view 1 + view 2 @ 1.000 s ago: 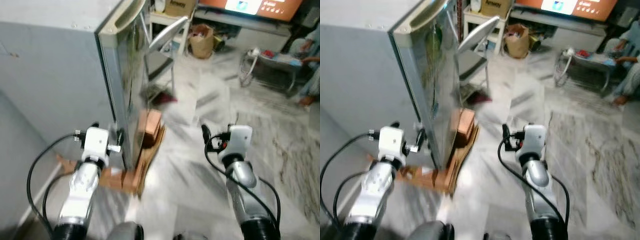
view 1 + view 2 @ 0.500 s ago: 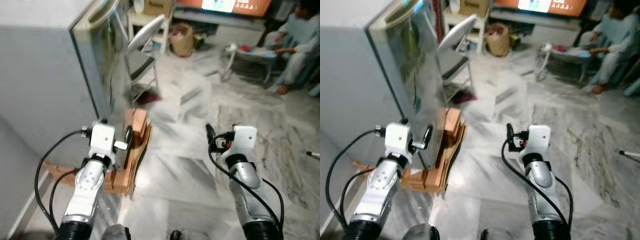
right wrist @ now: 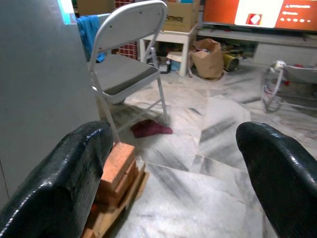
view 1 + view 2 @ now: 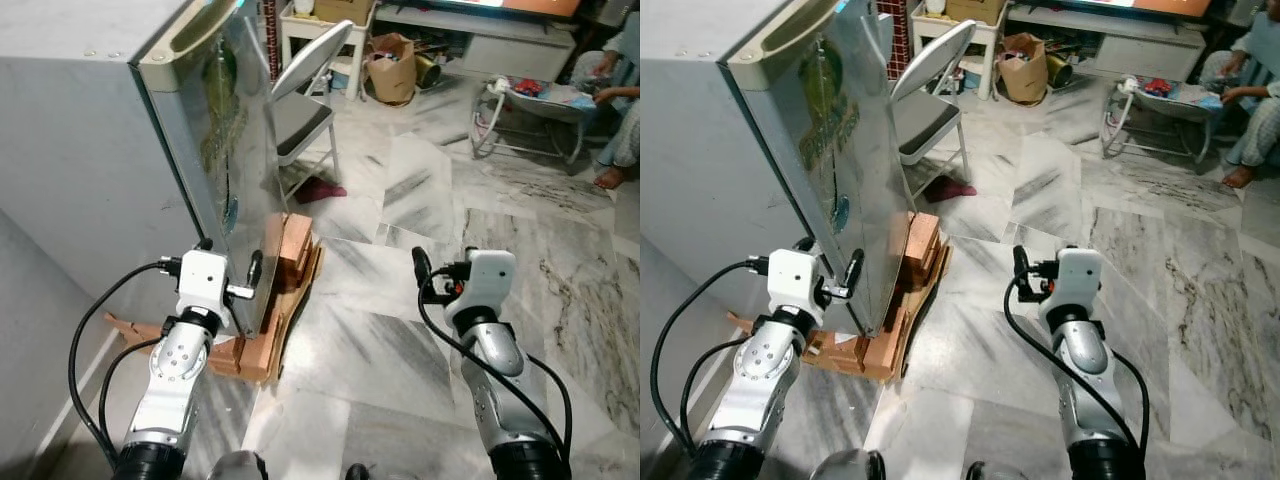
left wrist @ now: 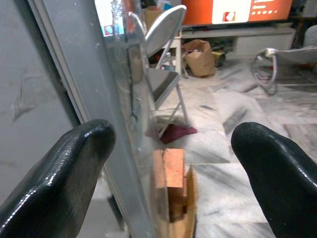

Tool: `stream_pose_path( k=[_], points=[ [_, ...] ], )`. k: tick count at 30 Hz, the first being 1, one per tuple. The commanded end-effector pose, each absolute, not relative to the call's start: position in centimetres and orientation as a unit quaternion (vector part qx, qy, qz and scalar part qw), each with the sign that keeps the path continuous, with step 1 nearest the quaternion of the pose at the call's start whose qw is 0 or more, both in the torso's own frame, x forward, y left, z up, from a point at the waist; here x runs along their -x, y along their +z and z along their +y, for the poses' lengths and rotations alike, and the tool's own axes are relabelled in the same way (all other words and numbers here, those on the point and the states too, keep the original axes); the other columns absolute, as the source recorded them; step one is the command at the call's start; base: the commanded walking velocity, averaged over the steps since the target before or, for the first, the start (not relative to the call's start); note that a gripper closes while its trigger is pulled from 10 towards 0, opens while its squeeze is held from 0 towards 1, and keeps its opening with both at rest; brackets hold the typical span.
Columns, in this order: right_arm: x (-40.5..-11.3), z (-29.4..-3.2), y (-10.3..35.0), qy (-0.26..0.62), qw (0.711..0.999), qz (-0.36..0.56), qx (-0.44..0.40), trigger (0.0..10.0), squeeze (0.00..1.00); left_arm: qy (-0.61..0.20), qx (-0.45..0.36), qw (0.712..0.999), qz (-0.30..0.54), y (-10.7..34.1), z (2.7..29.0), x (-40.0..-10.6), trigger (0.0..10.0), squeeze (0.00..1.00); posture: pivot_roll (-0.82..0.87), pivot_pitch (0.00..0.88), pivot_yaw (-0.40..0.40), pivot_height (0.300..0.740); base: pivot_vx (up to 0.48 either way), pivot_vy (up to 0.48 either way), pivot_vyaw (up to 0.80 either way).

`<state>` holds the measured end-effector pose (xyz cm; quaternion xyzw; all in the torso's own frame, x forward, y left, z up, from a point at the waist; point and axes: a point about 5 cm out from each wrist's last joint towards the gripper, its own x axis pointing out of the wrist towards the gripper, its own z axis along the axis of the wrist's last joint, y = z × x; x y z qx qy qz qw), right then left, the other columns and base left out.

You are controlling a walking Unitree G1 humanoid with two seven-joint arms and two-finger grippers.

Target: Restocking fridge

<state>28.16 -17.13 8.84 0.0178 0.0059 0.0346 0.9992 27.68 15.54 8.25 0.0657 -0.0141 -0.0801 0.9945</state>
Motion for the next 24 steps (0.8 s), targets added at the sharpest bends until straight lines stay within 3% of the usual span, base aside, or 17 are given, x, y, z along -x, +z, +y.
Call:
stream_pose_path(
  k=[1, 14, 24],
  points=[
    [-28.1, -17.5, 9.0, 0.030, 0.999, 0.005, -0.015, 10.0, 0.00, -0.069, -0.069, 0.995, -0.011, 8.2, 15.6, -27.6, 10.0, 0.00, 0.07, 0.063, -0.038, 0.740, 0.000, 0.000, 0.00],
    [-27.6, -17.4, 8.6, 0.044, 0.999, 0.018, -0.015, 10.0, 0.00, 0.001, -0.064, 0.998, 0.000, 8.0, 17.8, -28.7, 10.0, 0.00, 0.06, 0.079, -0.048, 0.740, 0.000, 0.000, 0.00],
    [-27.3, -17.5, 8.5, 0.042, 0.999, 0.025, -0.015, 10.0, 0.00, 0.001, -0.065, 0.998, -0.008, 8.5, 18.0, -30.0, 10.0, 0.00, 0.06, 0.089, -0.048, 0.740, 0.000, 0.000, 0.00]
  ],
)
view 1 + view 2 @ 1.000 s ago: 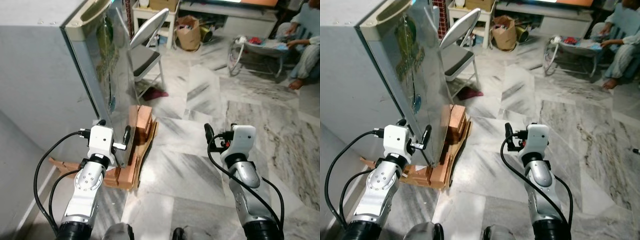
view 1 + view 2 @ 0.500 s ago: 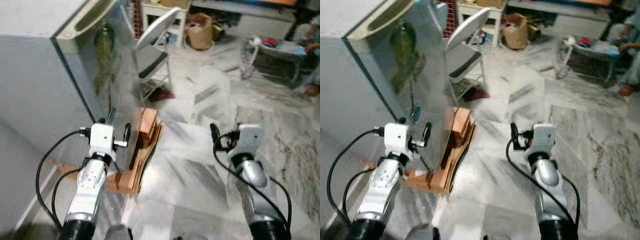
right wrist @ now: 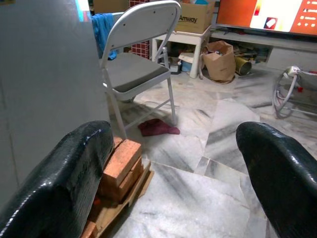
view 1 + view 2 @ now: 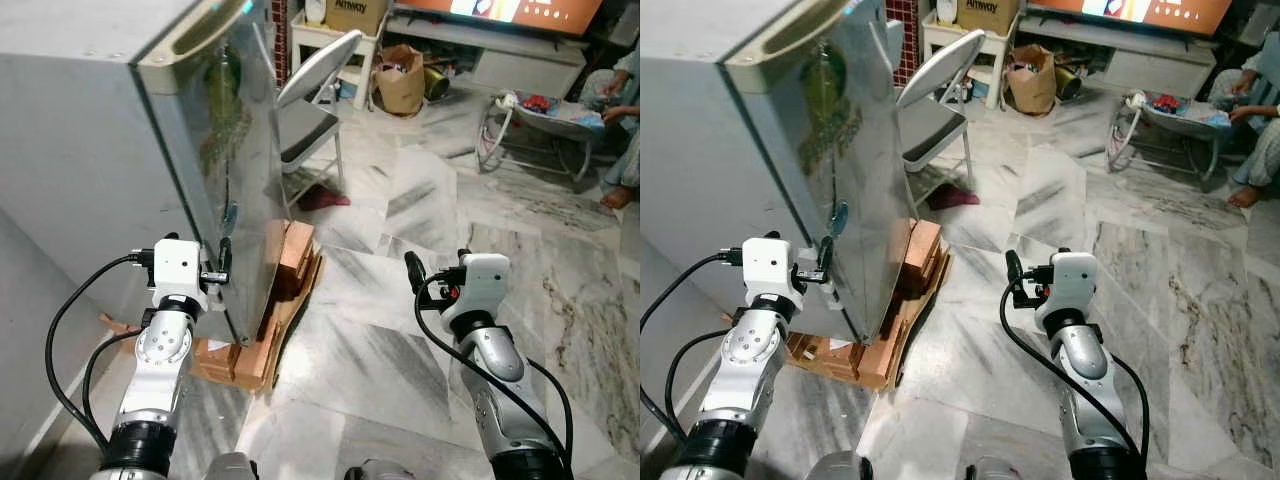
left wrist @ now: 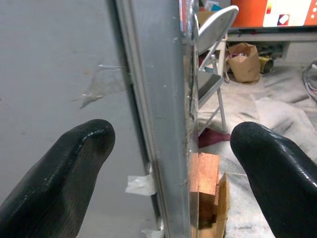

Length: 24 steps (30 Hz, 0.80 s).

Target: Restocking fridge

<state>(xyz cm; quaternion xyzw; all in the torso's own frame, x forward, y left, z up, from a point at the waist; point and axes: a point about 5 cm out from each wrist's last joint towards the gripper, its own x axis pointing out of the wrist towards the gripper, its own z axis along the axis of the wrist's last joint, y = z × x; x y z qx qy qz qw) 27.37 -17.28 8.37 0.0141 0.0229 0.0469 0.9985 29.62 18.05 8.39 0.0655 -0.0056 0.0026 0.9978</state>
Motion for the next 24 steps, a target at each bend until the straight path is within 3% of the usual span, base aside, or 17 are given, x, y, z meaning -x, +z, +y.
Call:
stream_pose_path(
  k=[1, 24],
  points=[
    [-27.3, -17.5, 8.5, 0.042, 0.999, 0.025, -0.015, 10.0, 0.00, 0.002, -0.065, 0.998, -0.009, 8.6, 18.0, -30.2, 10.0, 0.00, 0.05, 0.090, -0.049, 0.740, 0.000, 0.000, 0.00],
    [-26.5, -17.8, 8.6, 0.041, 0.999, 0.034, -0.010, 10.0, 0.00, -0.012, -0.052, 0.998, -0.016, 9.8, 17.9, -34.0, 10.0, 0.00, 0.01, 0.100, -0.045, 0.740, 0.000, 0.000, 0.00]
  ],
)
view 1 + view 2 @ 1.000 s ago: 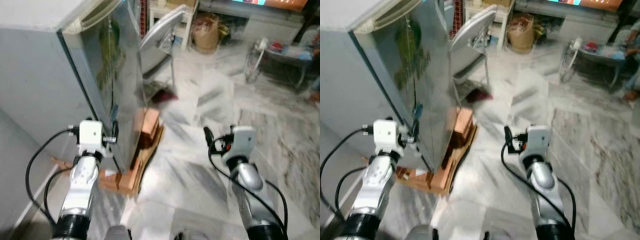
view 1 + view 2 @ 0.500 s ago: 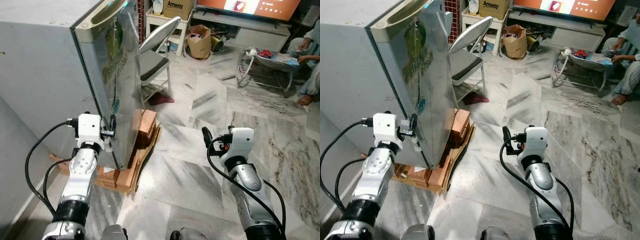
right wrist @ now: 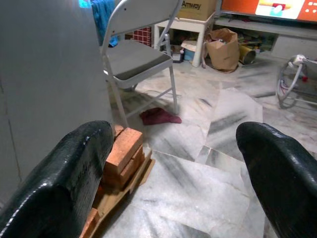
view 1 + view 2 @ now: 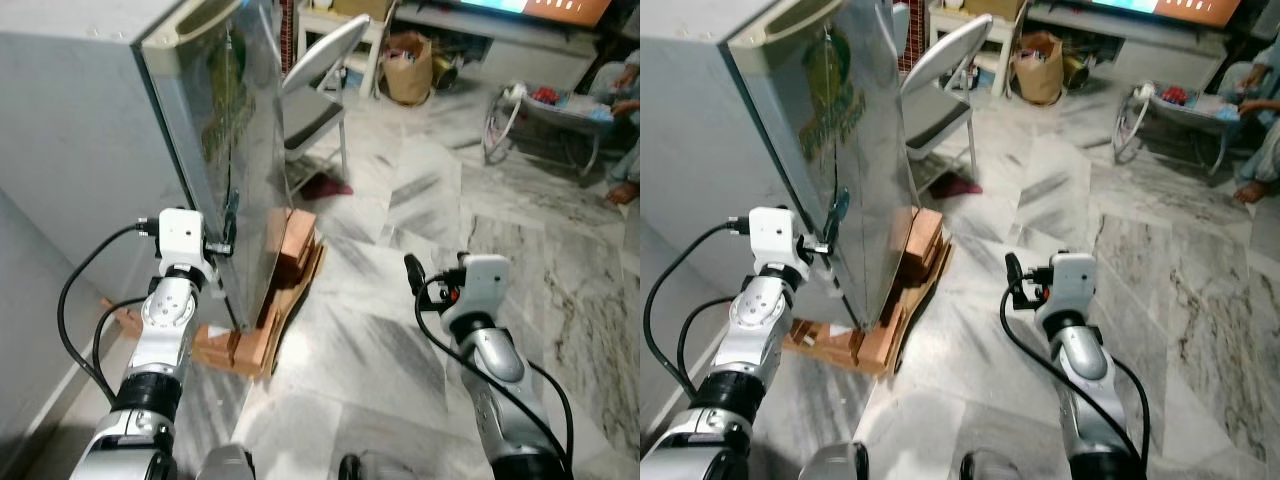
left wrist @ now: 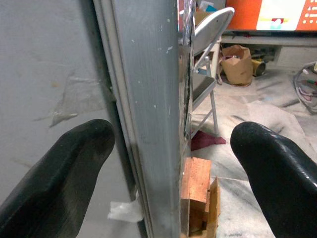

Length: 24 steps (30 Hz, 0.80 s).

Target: Restocking fridge

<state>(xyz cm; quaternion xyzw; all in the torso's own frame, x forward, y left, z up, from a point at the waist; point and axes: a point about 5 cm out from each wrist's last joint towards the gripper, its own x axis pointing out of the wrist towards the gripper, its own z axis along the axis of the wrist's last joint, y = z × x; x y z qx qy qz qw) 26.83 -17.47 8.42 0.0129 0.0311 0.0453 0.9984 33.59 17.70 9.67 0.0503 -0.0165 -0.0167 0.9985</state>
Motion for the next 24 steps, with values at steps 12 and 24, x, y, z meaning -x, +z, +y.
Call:
stream_pose_path(
  k=[12, 24],
  points=[
    [-24.9, -18.4, 8.2, 0.058, 0.997, 0.059, -0.009, 10.0, 0.00, -0.006, -0.061, 0.998, -0.004, 10.4, 18.1, -35.7, 10.0, 0.00, -0.01, 0.105, -0.030, 0.740, 0.000, 0.000, 0.00],
    [-22.5, -19.4, 5.4, 0.089, 0.985, 0.148, 0.006, 10.0, 0.00, -0.056, -0.057, 0.997, -0.017, 11.5, 15.2, -36.8, 10.0, 0.00, -0.01, 0.104, -0.029, 0.740, 0.000, 0.000, 0.00]
  ],
)
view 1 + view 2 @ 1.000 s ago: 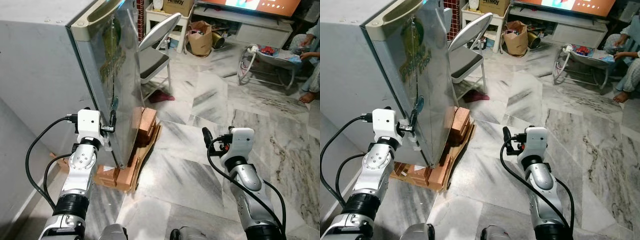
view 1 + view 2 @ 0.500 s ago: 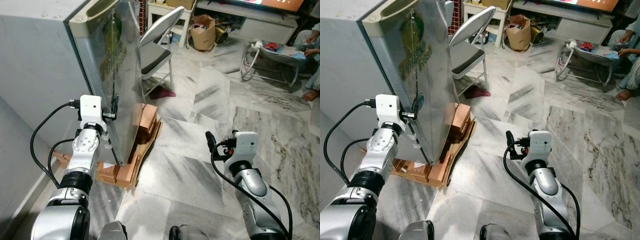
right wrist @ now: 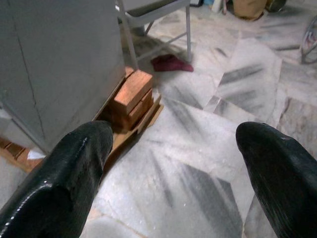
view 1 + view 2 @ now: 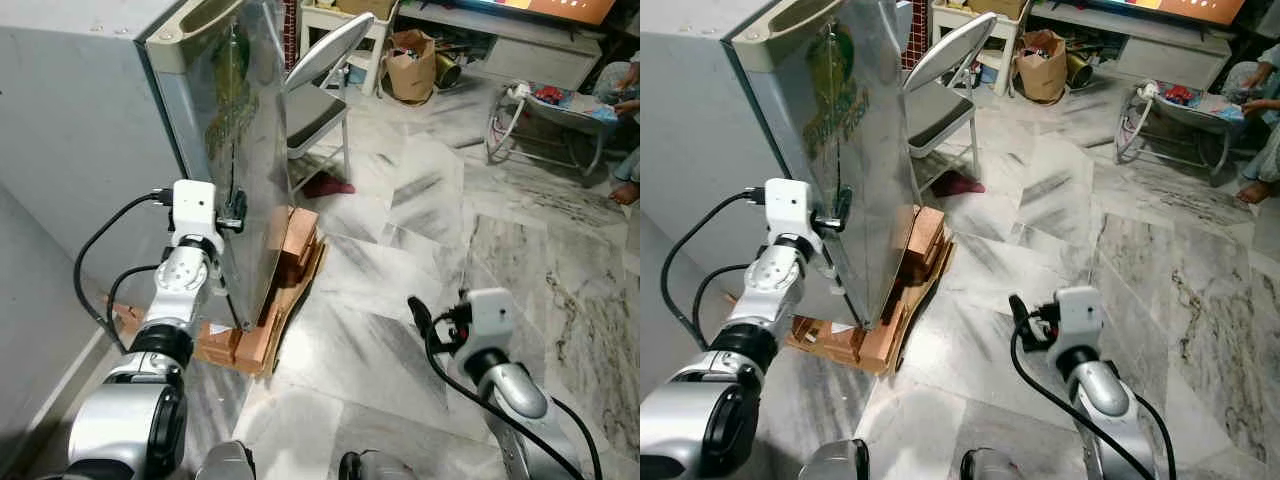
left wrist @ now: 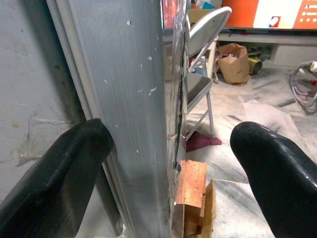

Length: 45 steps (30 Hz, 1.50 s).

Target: Restocking fridge

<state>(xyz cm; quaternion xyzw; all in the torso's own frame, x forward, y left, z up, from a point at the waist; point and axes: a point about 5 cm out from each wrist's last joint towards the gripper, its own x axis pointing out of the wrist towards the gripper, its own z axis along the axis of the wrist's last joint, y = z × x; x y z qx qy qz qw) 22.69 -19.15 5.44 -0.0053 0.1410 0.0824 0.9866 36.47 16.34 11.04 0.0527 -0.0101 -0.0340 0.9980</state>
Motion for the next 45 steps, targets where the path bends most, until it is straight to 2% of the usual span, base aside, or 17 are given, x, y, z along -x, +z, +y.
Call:
stream_pose_path(
  k=[1, 9, 11, 12, 16, 17, 19, 20, 21, 22, 24, 27, 28, 29, 33, 40, 45],
  points=[
    [-22.4, -19.3, 5.4, 0.094, 0.984, 0.150, 0.003, 10.0, 0.00, -0.060, -0.056, 0.996, -0.017, 11.6, 15.0, -36.9, 10.0, 0.00, -0.01, 0.104, -0.028, 0.740, 0.000, 0.000, 0.00],
    [-21.6, -18.2, 5.4, 0.149, 0.977, 0.151, -0.030, 10.0, 0.00, -0.101, -0.059, 0.993, -0.018, 11.9, 13.3, -37.1, 10.0, 0.00, -0.01, 0.104, -0.025, 0.740, 0.000, 0.000, 0.00],
    [-21.2, -17.4, 5.5, 0.187, 0.969, 0.152, -0.046, 10.0, 0.00, -0.162, -0.057, 0.985, -0.034, 12.3, 10.8, -36.9, 10.0, 0.00, -0.01, 0.102, -0.026, 0.740, 0.000, 0.000, 0.00],
    [-20.8, -16.8, 5.4, 0.220, 0.961, 0.158, -0.058, 10.0, 0.00, -0.228, -0.058, 0.970, -0.056, 12.8, 7.8, -36.4, 10.0, 0.00, -0.01, 0.102, -0.028, 0.740, 0.000, 0.000, 0.00],
    [-19.9, -15.7, 5.2, 0.284, 0.940, 0.175, -0.069, 10.0, 0.00, -0.375, -0.019, 0.921, -0.106, 14.5, 0.0, -33.3, 10.0, 0.00, 0.00, 0.098, -0.032, 0.740, 0.000, 0.000, 0.00],
    [-19.8, -15.5, 5.2, 0.293, 0.937, 0.178, -0.068, 10.0, 0.00, -0.401, -0.015, 0.908, -0.122, 15.1, -1.6, -32.5, 10.0, 0.00, 0.00, 0.096, -0.035, 0.740, 0.000, 0.000, 0.00],
    [-19.8, -15.4, 5.1, 0.303, 0.933, 0.181, -0.066, 10.0, 0.00, -0.419, -0.017, 0.896, -0.144, 16.1, -2.8, -31.9, 10.0, 0.00, -0.01, 0.095, -0.031, 0.740, 0.000, 0.000, 0.00],
    [-19.8, -15.3, 5.0, 0.308, 0.931, 0.183, -0.064, 10.0, 0.00, -0.409, -0.017, 0.899, -0.153, 16.7, -2.6, -32.4, 10.0, 0.00, -0.01, 0.094, -0.031, 0.740, 0.000, 0.000, 0.00],
    [-19.6, -15.4, 4.7, 0.310, 0.930, 0.187, -0.065, 10.0, 0.00, -0.351, -0.014, 0.923, -0.157, 17.9, -0.2, -34.6, 10.0, 0.00, -0.01, 0.092, -0.029, 0.740, 0.000, 0.000, 0.00],
    [-19.6, -15.4, 4.7, 0.310, 0.930, 0.187, -0.065, 10.0, 0.00, -0.351, -0.014, 0.923, -0.157, 17.9, -0.2, -34.6, 10.0, 0.00, -0.01, 0.092, -0.029, 0.740, 0.000, 0.000, 0.00],
    [-19.4, -15.6, 3.9, 0.309, 0.929, 0.194, -0.068, 10.0, 0.00, -0.291, -0.005, 0.945, -0.152, 18.6, 2.8, -36.5, 10.0, 0.00, 0.00, 0.092, -0.026, 0.740, 0.000, 0.000, 0.00],
    [-19.2, -15.7, 3.1, 0.311, 0.926, 0.203, -0.071, 10.0, 0.00, -0.250, -0.010, 0.955, -0.158, 19.4, 5.7, -37.4, 10.0, 0.00, 0.00, 0.089, -0.021, 0.740, 0.000, 0.000, 0.00],
    [-19.2, -15.7, 3.1, 0.311, 0.926, 0.203, -0.071, 10.0, 0.00, -0.250, -0.010, 0.955, -0.158, 19.4, 5.7, -37.4, 10.0, 0.00, 0.00, 0.089, -0.021, 0.740, 0.000, 0.000, 0.00],
    [-19.3, -15.3, 2.6, 0.314, 0.924, 0.206, -0.072, 10.0, 0.00, -0.232, -0.021, 0.959, -0.159, 19.5, 7.1, -37.5, 10.0, 0.00, 0.01, 0.087, -0.017, 0.740, 0.000, 0.000, 0.00],
    [-20.0, -12.4, 1.7, 0.312, 0.929, 0.192, -0.058, 10.0, 0.00, -0.195, -0.057, 0.969, -0.141, 17.6, 9.7, -37.1, 10.0, 0.00, 0.01, 0.083, -0.017, 0.740, 0.000, 0.000, 0.00],
    [-21.3, -10.5, 1.7, 0.265, 0.951, 0.150, -0.053, 10.0, 0.00, -0.179, -0.051, 0.977, -0.109, 14.4, 11.3, -35.5, 10.0, 0.00, 0.02, 0.081, -0.010, 0.740, 0.000, -0.118, 0.00],
    [-23.5, -10.1, 2.8, 0.178, 0.978, 0.099, -0.038, 10.0, 0.00, -0.155, -0.072, 0.982, -0.082, 12.5, 13.0, -32.7, 10.0, 0.00, 0.05, 0.097, -0.008, 0.740, 0.000, -0.462, 0.00]
  ],
)
